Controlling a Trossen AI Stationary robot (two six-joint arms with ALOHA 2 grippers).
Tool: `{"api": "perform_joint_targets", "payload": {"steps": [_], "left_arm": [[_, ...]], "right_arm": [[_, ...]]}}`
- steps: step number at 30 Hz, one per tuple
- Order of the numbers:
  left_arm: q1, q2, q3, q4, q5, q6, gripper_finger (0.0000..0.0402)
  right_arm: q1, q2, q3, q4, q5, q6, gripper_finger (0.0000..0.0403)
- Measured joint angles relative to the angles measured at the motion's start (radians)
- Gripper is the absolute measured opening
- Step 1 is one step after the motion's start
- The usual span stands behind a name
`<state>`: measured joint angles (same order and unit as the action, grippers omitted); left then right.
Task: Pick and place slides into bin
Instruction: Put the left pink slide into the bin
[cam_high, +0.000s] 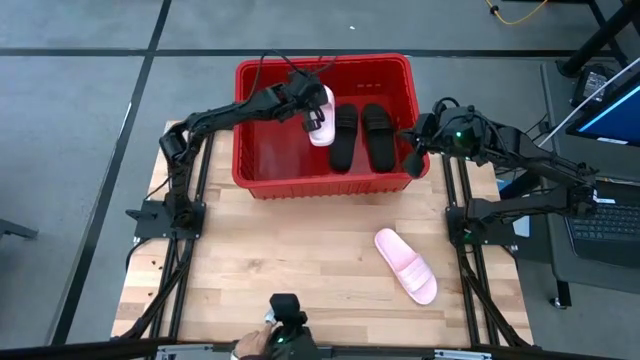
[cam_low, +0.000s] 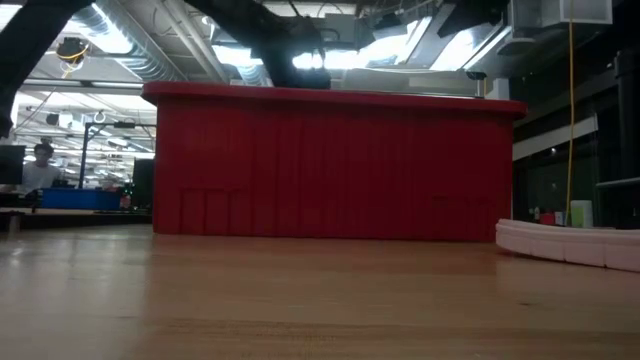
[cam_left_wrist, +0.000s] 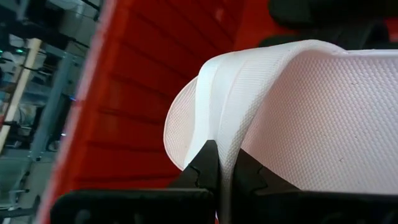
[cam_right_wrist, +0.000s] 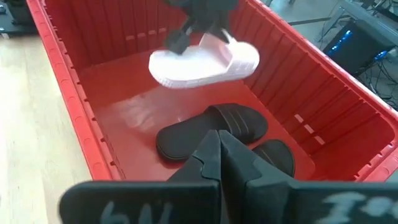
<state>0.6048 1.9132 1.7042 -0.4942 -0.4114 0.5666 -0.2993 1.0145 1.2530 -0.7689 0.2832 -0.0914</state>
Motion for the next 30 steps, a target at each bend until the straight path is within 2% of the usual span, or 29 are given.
{"api": "perform_joint_targets", "payload": {"steps": [9, 18, 24, 30], "left_arm": [[0.006, 0.094, -0.001, 0.003, -0.035, 0.04, 0.0003], [0.023, 0.117, -0.002, -0.007, -0.03, 0.068, 0.0003], [0.047, 0.116, -0.095, 0.068, 0.001, 0.077, 0.0003], [0.044, 0.115, -0.186, 0.213, 0.011, 0.087, 0.0003]], "right_arm": [[0.0, 0.0, 0.0, -0.008, 0.0, -0.006, 0.0], [0.0, 0.0, 0.0, -0.011, 0.0, -0.009, 0.0], [0.0, 0.0, 0.0, -0.013, 0.0, -0.015, 0.0], [0.0, 0.0, 0.0, -0.007, 0.0, -0.018, 0.0]]}}
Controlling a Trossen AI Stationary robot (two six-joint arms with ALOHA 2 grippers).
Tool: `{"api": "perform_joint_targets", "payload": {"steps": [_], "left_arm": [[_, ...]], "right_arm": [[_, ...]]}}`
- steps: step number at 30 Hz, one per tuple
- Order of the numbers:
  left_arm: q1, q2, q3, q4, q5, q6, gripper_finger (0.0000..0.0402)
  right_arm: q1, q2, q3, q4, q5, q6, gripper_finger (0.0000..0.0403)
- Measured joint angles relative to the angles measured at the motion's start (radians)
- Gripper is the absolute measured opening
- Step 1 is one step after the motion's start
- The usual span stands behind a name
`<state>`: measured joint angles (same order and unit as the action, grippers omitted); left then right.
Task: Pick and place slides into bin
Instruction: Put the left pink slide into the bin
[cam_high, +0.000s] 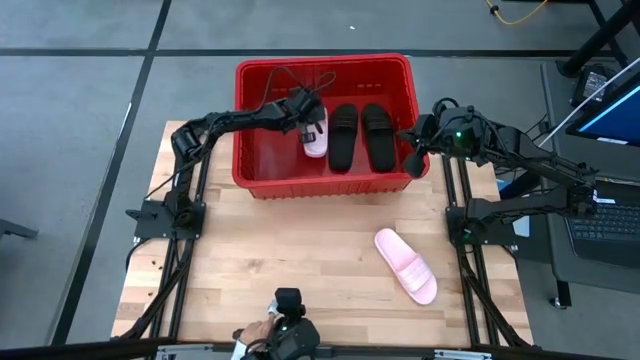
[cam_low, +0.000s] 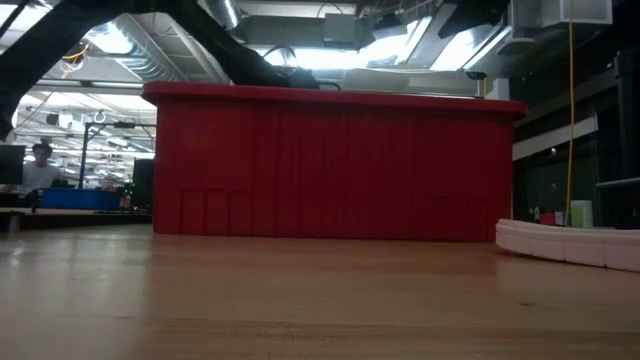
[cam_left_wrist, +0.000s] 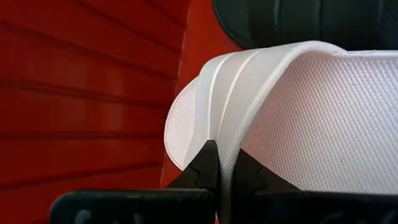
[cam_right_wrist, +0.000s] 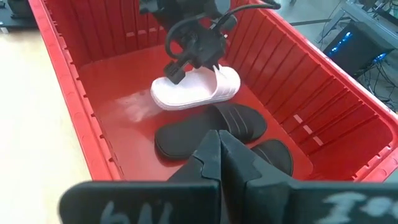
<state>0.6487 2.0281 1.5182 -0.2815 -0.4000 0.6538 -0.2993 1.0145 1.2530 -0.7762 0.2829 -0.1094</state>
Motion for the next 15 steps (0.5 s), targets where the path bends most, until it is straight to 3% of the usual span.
{"api": "perform_joint_targets", "payload": {"steps": [15], "left_arm": [[0.019, 0.008, -0.031, 0.048, 0.045, 0.015, 0.0004]], "right_arm": [[0.0, 0.0, 0.0, 0.002, 0.0, 0.025, 0.0]]}}
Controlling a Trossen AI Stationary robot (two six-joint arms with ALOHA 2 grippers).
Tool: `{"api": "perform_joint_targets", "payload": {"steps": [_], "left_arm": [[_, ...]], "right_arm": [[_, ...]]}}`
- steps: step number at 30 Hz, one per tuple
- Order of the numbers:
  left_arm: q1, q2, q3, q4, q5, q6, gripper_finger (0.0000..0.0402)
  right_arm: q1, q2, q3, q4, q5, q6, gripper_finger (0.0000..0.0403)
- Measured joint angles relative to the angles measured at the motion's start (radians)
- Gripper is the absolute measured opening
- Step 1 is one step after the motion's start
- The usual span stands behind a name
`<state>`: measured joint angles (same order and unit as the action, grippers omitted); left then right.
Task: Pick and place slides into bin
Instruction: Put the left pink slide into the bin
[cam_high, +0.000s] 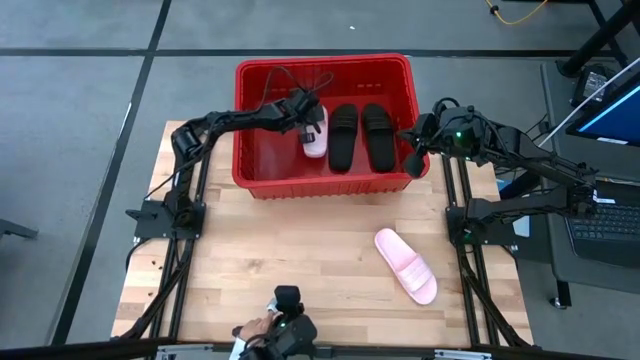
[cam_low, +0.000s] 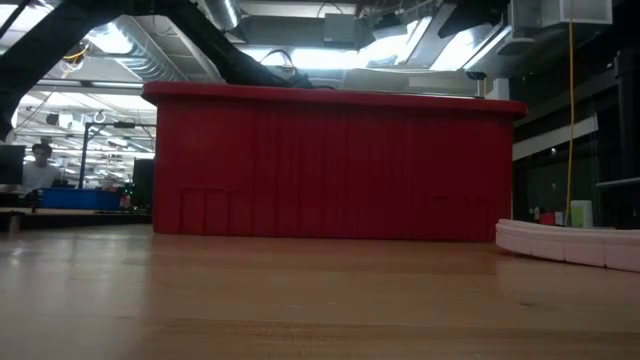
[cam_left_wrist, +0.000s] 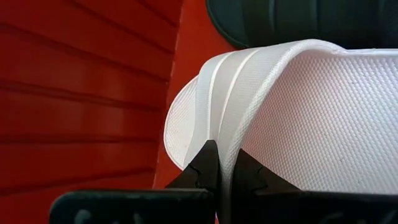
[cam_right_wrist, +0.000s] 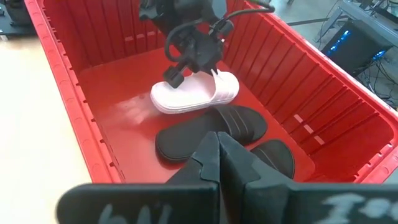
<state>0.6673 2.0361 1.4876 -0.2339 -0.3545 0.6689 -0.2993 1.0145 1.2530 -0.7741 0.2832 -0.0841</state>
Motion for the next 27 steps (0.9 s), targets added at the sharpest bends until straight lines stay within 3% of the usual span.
{"api": "perform_joint_targets", "payload": {"steps": [27], "left_arm": [[0.002, 0.042, 0.001, 0.019, 0.03, -0.063, 0.0016]], "right_arm": [[0.0, 0.0, 0.0, 0.0, 0.0, 0.0, 0.0]]}}
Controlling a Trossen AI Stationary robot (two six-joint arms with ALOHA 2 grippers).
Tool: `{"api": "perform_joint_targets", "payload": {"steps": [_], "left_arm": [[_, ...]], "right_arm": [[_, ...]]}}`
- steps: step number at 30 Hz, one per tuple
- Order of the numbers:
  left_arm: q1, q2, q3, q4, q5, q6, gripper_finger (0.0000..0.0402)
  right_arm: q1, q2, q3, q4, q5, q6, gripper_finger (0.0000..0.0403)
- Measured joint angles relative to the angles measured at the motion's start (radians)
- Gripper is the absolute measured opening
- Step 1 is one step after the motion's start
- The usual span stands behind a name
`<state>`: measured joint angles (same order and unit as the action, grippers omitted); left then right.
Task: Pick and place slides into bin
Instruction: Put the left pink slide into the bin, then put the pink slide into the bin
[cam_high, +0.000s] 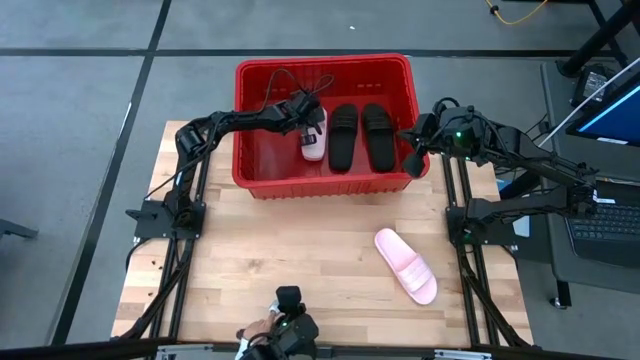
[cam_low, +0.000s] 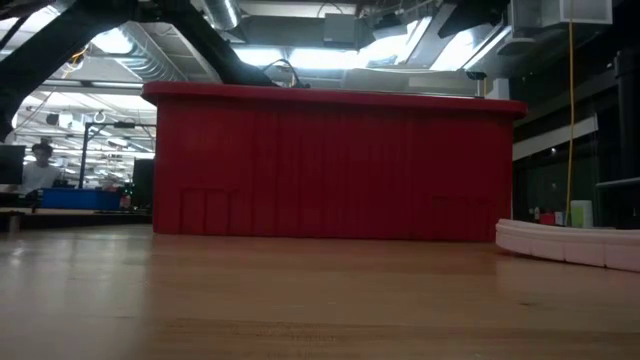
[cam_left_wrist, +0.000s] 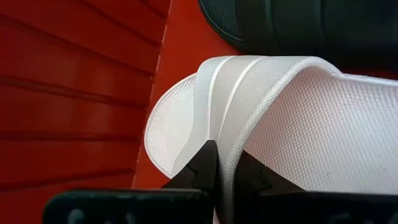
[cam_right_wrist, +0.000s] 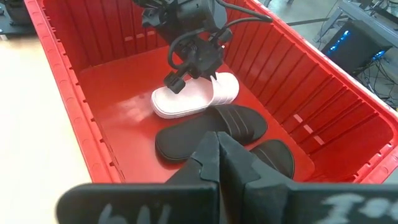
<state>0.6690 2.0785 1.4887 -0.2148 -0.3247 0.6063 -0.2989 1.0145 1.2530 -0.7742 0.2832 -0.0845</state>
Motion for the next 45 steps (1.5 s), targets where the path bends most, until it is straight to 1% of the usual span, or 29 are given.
{"api": "perform_joint_targets", "payload": {"steps": [3, 6, 17, 22, 25, 33, 41, 45], "left_arm": [[0.001, 0.0, 0.0, -0.006, 0.018, -0.018, 0.0019], [0.001, 0.0, 0.0, -0.006, 0.032, -0.018, 0.0032], [0.0, -0.002, 0.0, -0.035, 0.041, -0.02, 0.0118], [-0.013, -0.003, 0.002, -0.049, 0.037, 0.022, 0.0144], [-0.024, -0.004, 0.014, -0.053, 0.033, 0.051, 0.0152], [-0.039, -0.004, 0.069, -0.097, 0.029, 0.051, 0.0157], [-0.049, -0.005, 0.143, -0.267, 0.028, 0.044, 0.0157], [-0.066, -0.005, 0.19, -0.32, 0.027, 0.043, 0.0157]], "right_arm": [[0.0, 0.003, 0.0, 0.0, 0.0, 0.0, 0.0], [0.0, 0.012, 0.0, 0.0, 0.0, -0.002, 0.0], [0.0, 0.07, 0.0, 0.0, 0.001, -0.035, 0.0005], [0.0, 0.072, 0.0, 0.005, 0.001, -0.053, 0.0004], [0.0, 0.072, 0.0, 0.012, 0.001, -0.054, 0.0006], [0.0, 0.071, 0.0, 0.016, 0.001, -0.051, 0.0005], [0.0, 0.071, 0.0, 0.016, 0.001, -0.049, 0.001], [0.0, 0.071, 0.0, 0.016, 0.001, -0.048, 0.001]]}}
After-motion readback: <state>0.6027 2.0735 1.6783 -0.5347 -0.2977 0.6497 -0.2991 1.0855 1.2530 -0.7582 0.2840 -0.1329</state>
